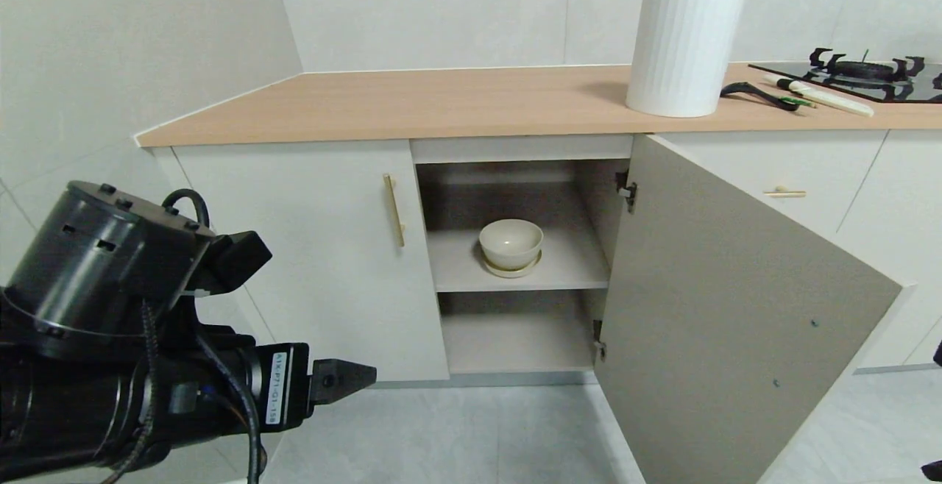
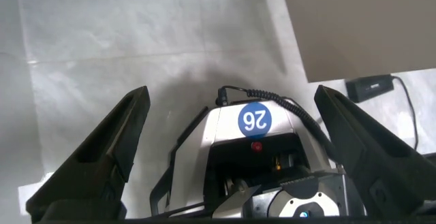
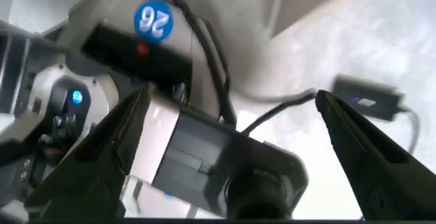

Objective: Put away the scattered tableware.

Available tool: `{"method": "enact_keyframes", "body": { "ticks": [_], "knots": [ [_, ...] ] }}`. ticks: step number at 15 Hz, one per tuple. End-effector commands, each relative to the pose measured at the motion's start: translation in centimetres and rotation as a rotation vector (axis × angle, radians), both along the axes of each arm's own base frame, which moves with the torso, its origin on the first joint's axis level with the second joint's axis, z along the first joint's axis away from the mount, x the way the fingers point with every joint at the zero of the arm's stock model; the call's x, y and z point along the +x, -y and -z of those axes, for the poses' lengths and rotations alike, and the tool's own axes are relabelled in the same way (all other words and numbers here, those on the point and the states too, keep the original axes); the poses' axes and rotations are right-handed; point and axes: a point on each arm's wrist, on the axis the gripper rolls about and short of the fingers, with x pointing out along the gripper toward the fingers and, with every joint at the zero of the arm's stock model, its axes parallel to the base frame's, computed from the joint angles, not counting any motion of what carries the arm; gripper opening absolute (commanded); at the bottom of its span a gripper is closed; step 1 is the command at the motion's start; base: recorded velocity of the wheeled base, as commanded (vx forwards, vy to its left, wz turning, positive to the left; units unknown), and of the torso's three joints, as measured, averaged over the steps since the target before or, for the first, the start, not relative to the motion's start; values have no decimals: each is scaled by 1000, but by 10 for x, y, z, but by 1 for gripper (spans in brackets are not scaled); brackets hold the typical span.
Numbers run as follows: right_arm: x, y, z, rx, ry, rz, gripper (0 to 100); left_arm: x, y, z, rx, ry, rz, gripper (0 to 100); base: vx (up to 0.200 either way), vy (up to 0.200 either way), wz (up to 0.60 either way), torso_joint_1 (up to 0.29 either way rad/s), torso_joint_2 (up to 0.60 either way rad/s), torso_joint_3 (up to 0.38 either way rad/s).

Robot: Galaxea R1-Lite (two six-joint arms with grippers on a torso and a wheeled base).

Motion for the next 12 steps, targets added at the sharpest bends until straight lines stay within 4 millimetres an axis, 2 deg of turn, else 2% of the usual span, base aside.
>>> {"method": "enact_keyframes", "body": {
  "ticks": [1,5,12],
  "knots": [
    [1,5,-3,-14,39,62,100,0,0,0,0,0,-2,100,0,0,0,0,0,0],
    [25,13,-2,-29,88,230,100,0,0,0,0,0,0,100,0,0,0,0,0,0],
    [40,39,-5,-84,165,377,100,0,0,1,2,-2,-2,100,0,0,0,0,0,0]
  ]
}}
